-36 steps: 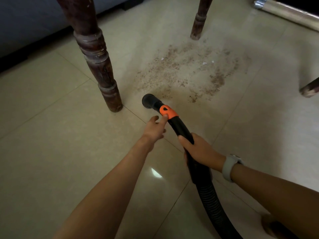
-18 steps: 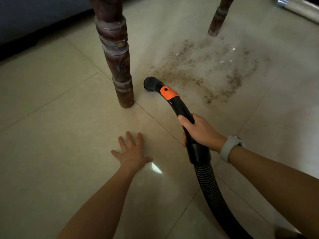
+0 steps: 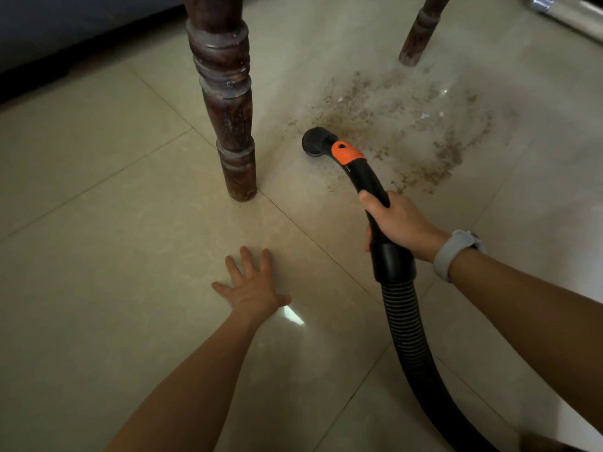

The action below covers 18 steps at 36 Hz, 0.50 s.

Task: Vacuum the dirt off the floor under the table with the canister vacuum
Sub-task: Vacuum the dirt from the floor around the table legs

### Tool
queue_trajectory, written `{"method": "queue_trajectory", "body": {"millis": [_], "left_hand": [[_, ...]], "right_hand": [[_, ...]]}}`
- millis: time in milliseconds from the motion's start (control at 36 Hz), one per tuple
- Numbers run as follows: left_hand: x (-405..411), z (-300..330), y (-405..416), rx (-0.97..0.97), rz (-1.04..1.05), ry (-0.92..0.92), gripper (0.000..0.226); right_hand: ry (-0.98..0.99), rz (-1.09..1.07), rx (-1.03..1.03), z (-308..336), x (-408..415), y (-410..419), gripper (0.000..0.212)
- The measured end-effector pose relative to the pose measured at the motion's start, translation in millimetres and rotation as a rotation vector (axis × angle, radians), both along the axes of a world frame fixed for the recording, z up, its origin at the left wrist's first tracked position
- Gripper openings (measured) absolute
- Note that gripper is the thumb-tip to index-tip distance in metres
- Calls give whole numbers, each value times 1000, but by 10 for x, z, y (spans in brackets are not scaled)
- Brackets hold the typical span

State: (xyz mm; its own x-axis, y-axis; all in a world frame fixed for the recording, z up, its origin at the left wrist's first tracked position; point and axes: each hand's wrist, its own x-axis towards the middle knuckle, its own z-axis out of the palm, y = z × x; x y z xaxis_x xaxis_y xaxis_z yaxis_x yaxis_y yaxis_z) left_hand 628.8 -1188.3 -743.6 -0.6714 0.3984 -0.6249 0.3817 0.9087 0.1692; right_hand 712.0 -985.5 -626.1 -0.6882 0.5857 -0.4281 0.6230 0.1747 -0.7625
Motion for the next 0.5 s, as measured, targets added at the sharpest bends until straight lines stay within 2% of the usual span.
{"method": "queue_trajectory", "body": {"millis": [139,222,417,500], "left_hand": [[9,3,11,6,12,-8,103],[6,-4,4,9,14,-9,103],[11,-8,19,25,33,-14,102],[17,-3,29,19,45,-9,101]], "right_hand": [[20,77,-55,32,70,-101,28],[-5,134,-17,41,71,-164,27],[-9,-26,-18,73,243,-25,28],[-19,-12,-52,117,340,-11,27]]}}
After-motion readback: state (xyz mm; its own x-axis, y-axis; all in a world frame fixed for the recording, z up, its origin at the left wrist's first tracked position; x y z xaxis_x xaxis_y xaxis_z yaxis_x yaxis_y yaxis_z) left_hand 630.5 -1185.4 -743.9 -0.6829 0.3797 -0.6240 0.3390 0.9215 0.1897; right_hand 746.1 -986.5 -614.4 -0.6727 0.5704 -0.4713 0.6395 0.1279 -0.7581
